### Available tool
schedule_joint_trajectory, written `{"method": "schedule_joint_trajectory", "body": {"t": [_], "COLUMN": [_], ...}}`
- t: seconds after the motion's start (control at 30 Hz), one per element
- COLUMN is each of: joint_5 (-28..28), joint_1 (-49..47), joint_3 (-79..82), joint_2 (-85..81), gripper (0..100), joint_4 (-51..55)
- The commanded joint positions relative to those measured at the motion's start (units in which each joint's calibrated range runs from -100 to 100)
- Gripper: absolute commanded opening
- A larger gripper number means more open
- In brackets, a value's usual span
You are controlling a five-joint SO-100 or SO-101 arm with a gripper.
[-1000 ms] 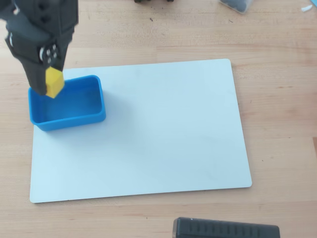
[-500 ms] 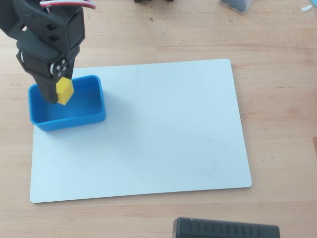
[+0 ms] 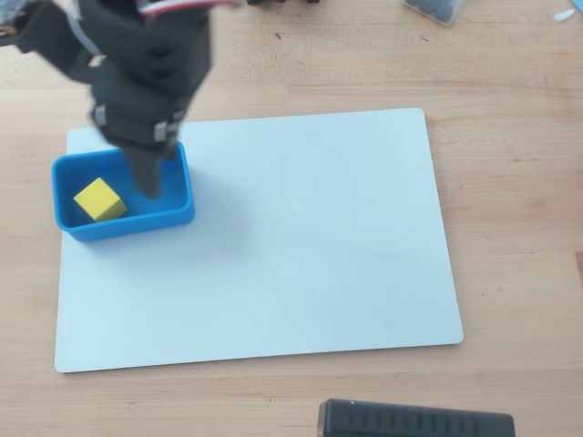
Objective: Pick up yellow cube and drop it in the blue rectangular bin
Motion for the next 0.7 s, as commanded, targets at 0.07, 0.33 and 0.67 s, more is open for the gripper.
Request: {"method": "schedule_joint_trajectory", "body": {"t": [0.07, 0.33, 0.67], "joint_5": [-1.22, -1.27, -0.44], "joint_1": [-9.72, -17.09, -23.01], "joint_3": [4.87, 31.42, 60.6], "joint_2": [-18.69, -40.34, -63.19], "gripper": [5, 0, 0], "joint_4": [2.9, -7.26, -20.14]}}
